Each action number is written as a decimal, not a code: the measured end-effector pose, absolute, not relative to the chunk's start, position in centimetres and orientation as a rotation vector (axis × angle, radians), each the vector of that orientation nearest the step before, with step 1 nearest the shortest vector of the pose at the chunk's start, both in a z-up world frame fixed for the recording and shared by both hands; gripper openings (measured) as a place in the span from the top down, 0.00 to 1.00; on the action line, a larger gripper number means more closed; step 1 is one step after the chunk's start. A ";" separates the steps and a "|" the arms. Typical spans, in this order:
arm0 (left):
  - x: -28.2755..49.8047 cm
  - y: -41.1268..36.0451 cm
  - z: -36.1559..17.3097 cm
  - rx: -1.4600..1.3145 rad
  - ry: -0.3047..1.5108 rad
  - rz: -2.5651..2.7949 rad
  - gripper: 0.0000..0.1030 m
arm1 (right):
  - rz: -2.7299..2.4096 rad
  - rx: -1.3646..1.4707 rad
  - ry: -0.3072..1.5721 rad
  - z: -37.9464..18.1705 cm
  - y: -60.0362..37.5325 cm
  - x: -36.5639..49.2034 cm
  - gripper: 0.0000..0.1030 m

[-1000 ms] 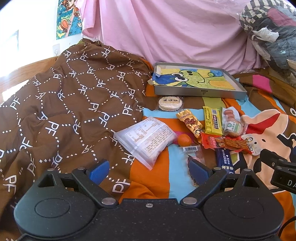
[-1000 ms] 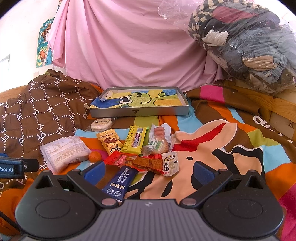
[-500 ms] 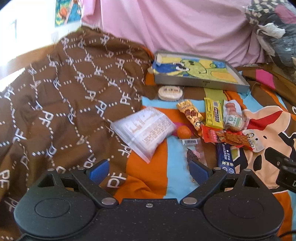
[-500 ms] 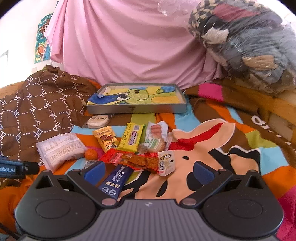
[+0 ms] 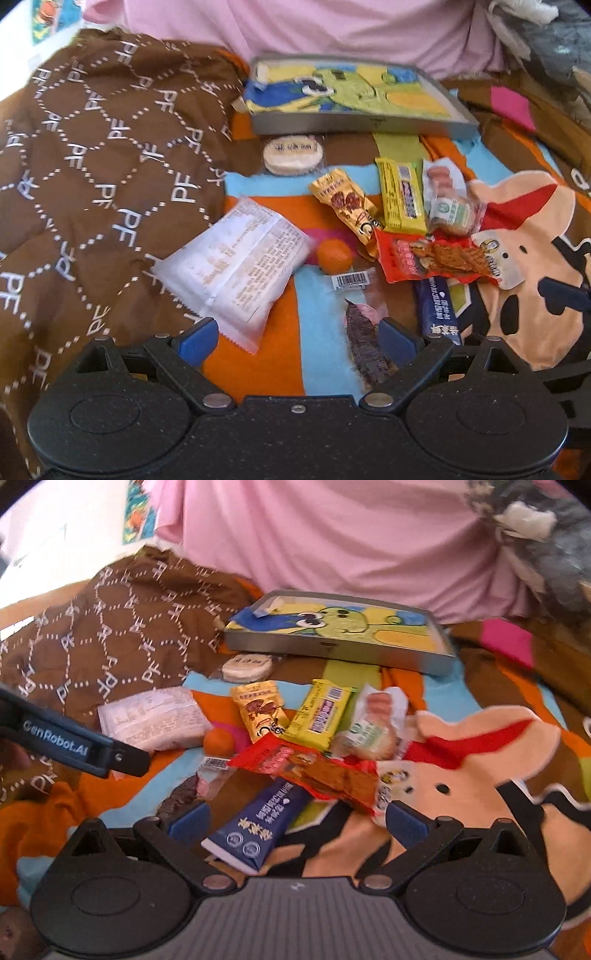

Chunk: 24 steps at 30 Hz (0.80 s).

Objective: Organize snacks
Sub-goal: 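Grasp the blue stick snack with the right tool while the left tool grasps the clear jerky packet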

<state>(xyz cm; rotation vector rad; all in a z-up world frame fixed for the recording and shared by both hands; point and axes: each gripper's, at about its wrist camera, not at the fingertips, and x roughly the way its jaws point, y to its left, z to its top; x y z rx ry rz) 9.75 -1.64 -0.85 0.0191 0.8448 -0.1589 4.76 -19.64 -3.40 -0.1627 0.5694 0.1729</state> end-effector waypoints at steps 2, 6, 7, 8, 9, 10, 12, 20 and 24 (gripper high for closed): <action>10.8 -1.8 -1.1 0.037 0.869 -0.165 0.09 | 0.170 -0.186 0.585 -3.8 -19.2 5.8 0.00; 12.3 -1.8 -1.6 0.034 0.899 -0.173 0.09 | 0.139 -0.180 0.655 -5.1 -18.8 8.1 0.00; 12.5 -1.8 -1.7 0.032 0.906 -0.176 0.09 | 0.134 -0.166 0.679 -5.6 -18.6 8.8 0.00; 12.7 -1.9 -1.8 0.028 0.912 -0.179 0.09 | 0.137 -0.149 0.697 -6.0 -18.6 9.3 0.00; 12.8 -2.0 -2.0 0.026 0.918 -0.183 0.09 | 0.140 -0.132 0.713 -6.3 -18.6 9.6 0.00; 12.8 -2.1 -2.1 0.025 0.924 -0.188 0.09 | 0.139 -0.120 0.728 -6.7 -18.6 9.8 0.00; 12.8 -2.5 -2.5 0.024 0.936 -0.199 0.10 | 0.142 -0.111 0.737 -7.0 -19.0 9.8 0.00; 12.6 -5.0 -3.6 0.051 0.960 -0.271 0.12 | 0.110 -0.147 0.747 -6.4 -21.8 7.6 0.13; 13.2 -6.1 -4.5 0.085 1.011 -0.273 0.17 | 0.134 -0.181 0.732 -6.2 -21.5 7.0 0.14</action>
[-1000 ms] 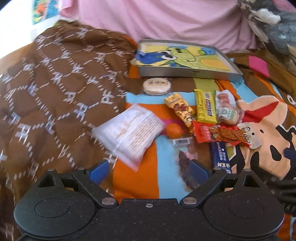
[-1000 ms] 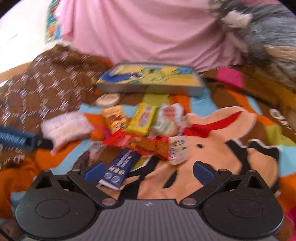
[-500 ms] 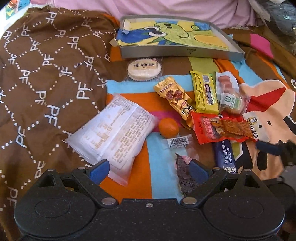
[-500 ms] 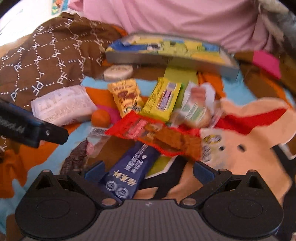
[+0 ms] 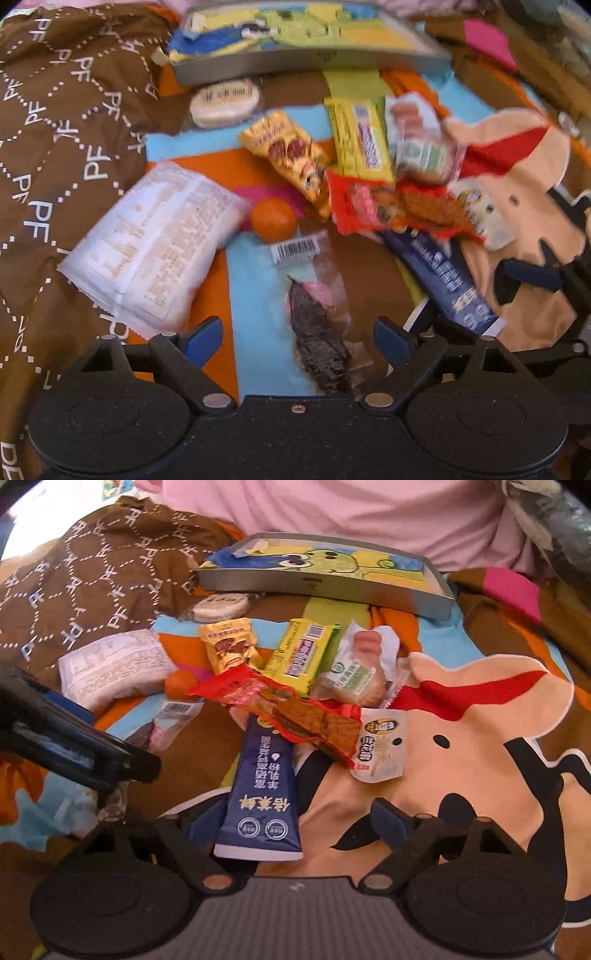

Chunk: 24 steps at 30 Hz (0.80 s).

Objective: Organize snacks
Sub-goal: 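Grasp the blue stick snack with the right tool while the left tool grasps the clear jerky packet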

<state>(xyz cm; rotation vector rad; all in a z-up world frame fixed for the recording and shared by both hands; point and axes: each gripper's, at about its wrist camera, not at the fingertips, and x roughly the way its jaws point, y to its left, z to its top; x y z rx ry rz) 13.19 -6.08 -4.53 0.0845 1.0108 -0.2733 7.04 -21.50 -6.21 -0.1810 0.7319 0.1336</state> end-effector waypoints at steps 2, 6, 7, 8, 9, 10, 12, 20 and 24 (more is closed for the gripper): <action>13.6 -6.2 -5.1 0.090 1.048 -0.260 0.18 | 0.153 -0.174 0.737 -6.3 -21.4 7.3 0.14; 13.8 -5.8 -5.2 0.057 1.052 -0.254 0.20 | 0.165 -0.143 0.734 -6.5 -21.5 7.9 0.14; 13.9 -5.8 -5.2 0.053 1.053 -0.256 0.21 | 0.169 -0.133 0.731 -6.5 -21.6 8.1 0.15; 14.0 -5.8 -5.2 0.051 1.054 -0.260 0.22 | 0.173 -0.124 0.729 -6.5 -21.7 8.3 0.15; 14.1 -5.7 -5.2 0.050 1.056 -0.264 0.24 | 0.176 -0.115 0.728 -6.5 -21.7 8.5 0.17; 14.2 -5.7 -5.1 0.046 1.058 -0.271 0.26 | 0.180 -0.103 0.726 -6.5 -21.8 8.6 0.20; 14.3 -5.6 -5.0 0.041 1.060 -0.285 0.33 | 0.183 -0.087 0.723 -6.5 -21.9 8.7 0.23; 14.0 -5.9 -4.5 0.071 1.064 -0.344 0.50 | 0.202 -0.072 0.675 -6.2 -21.5 8.0 0.44; 14.3 -5.2 -4.6 0.029 1.073 -0.350 0.51 | 0.210 -0.062 0.661 -6.1 -21.2 8.5 0.43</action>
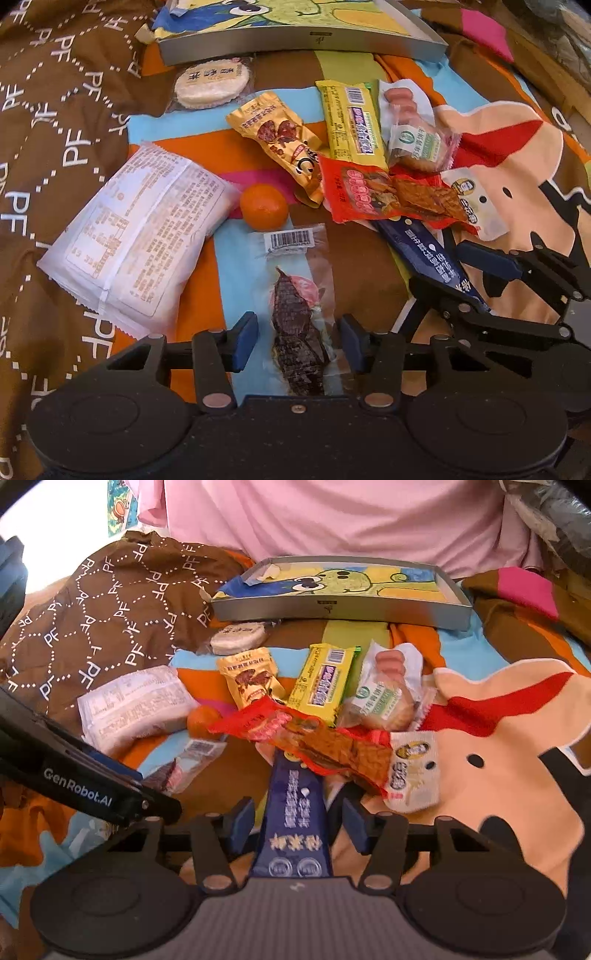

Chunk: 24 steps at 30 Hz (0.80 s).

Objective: Organize snacks
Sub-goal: 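Grasp the blue stick snack with the right tool while the left tool grasps the clear jerky packet, then lift the blue stick snack with the right tool while the left tool lifts the jerky packet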

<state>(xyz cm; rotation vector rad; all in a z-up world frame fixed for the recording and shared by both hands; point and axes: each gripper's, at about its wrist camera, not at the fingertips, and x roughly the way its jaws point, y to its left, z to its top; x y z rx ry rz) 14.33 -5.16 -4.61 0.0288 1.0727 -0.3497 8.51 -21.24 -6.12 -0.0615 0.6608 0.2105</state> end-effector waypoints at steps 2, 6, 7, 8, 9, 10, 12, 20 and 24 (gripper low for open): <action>14.6 -5.0 -4.7 0.009 1.078 -0.347 0.51 | 0.213 -0.048 0.679 -6.5 -21.1 9.4 0.43; 14.9 -4.8 -4.9 -0.019 1.088 -0.331 0.51 | 0.206 -0.038 0.698 -7.1 -21.0 9.9 0.42; 15.0 -4.8 -4.9 -0.021 1.089 -0.328 0.51 | 0.206 -0.037 0.697 -7.1 -21.0 9.8 0.43; 14.9 -4.8 -4.8 -0.021 1.088 -0.325 0.52 | 0.204 -0.037 0.697 -7.0 -21.0 9.8 0.44; 14.8 -4.9 -4.7 -0.020 1.086 -0.319 0.52 | 0.203 -0.038 0.697 -7.0 -21.0 9.7 0.49; 14.7 -4.9 -4.6 -0.019 1.086 -0.314 0.53 | 0.200 -0.040 0.697 -6.9 -20.9 9.6 0.57; 14.3 -4.8 -4.5 -0.018 1.085 -0.308 0.55 | 0.193 -0.041 0.698 -6.7 -20.9 9.2 0.60; 12.5 -4.5 -3.7 -0.003 1.111 -0.310 0.55 | 0.247 -0.061 0.753 -5.6 -20.2 6.1 0.64; 11.8 -4.0 -3.3 -0.008 1.110 -0.309 0.55 | 0.246 -0.223 0.711 -5.2 -18.7 4.1 0.66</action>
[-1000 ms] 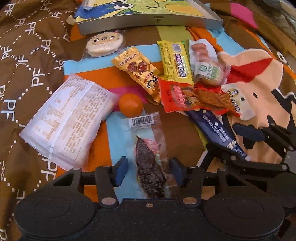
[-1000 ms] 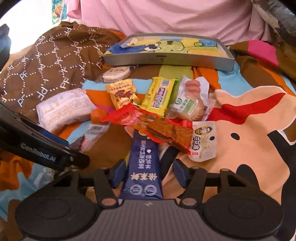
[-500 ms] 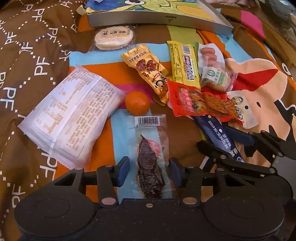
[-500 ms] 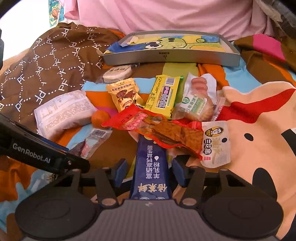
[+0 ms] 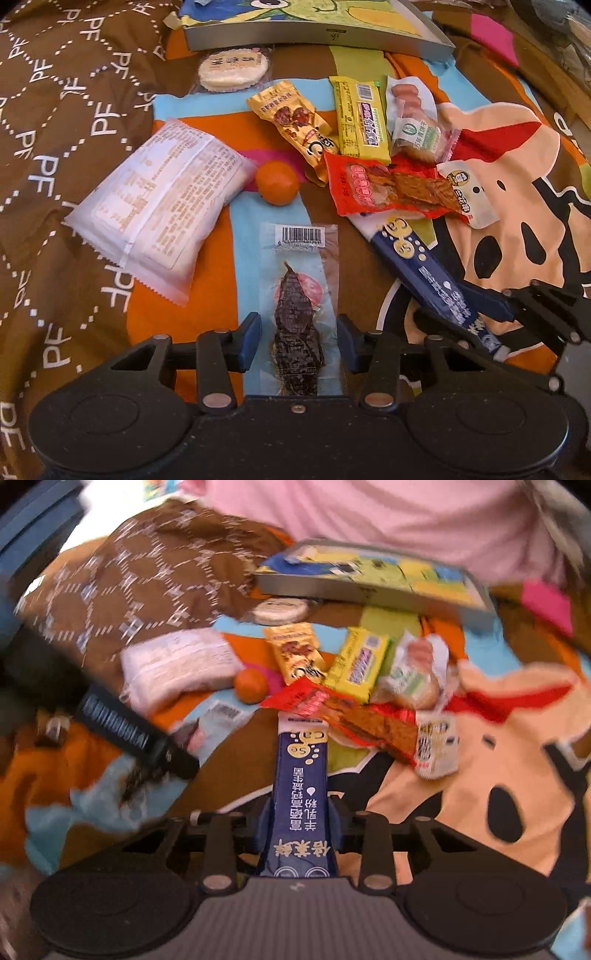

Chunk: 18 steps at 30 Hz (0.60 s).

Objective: Organize snacks
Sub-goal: 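Lift the blue stick snack with the right tool while the left tool lifts the jerky packet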

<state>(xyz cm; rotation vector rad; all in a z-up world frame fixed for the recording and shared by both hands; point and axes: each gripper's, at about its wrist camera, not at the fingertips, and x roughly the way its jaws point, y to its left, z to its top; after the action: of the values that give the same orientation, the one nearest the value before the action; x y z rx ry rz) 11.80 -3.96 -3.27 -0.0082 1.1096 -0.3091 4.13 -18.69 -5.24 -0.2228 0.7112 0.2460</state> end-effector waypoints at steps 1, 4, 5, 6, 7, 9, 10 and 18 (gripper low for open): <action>11.7 -3.7 -3.2 -0.021 1.111 -0.305 0.56 | 0.240 -0.278 0.695 -5.2 -18.2 3.6 0.66; 11.5 -2.8 -2.7 -0.059 1.099 -0.287 0.56 | 0.219 -0.401 0.657 -5.2 -17.0 2.5 0.67; 11.4 -2.8 -2.6 -0.060 1.090 -0.284 0.56 | 0.208 -0.441 0.647 -5.3 -16.7 2.2 0.67; 11.3 -2.7 -2.4 -0.057 1.081 -0.281 0.56 | 0.203 -0.473 0.638 -5.3 -16.4 1.9 0.67; 11.1 -2.7 -2.2 -0.050 1.067 -0.278 0.56 | 0.199 -0.496 0.631 -5.3 -16.2 1.5 0.67; 10.9 -2.8 -1.8 -0.036 1.043 -0.279 0.56 | 0.200 -0.532 0.620 -5.4 -15.8 1.0 0.67; 10.7 -2.9 -1.6 -0.030 1.034 -0.281 0.56 | 0.200 -0.552 0.615 -5.4 -15.7 0.8 0.67; 10.5 -4.0 0.1 -0.032 0.989 -0.297 0.56 | 0.161 -0.667 0.545 -5.0 -16.0 -0.6 0.69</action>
<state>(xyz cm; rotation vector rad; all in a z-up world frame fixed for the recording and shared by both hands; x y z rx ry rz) 10.45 -4.03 0.08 -0.0316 0.9888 -0.2973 -0.58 -15.98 -5.02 -0.6669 0.5451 0.1610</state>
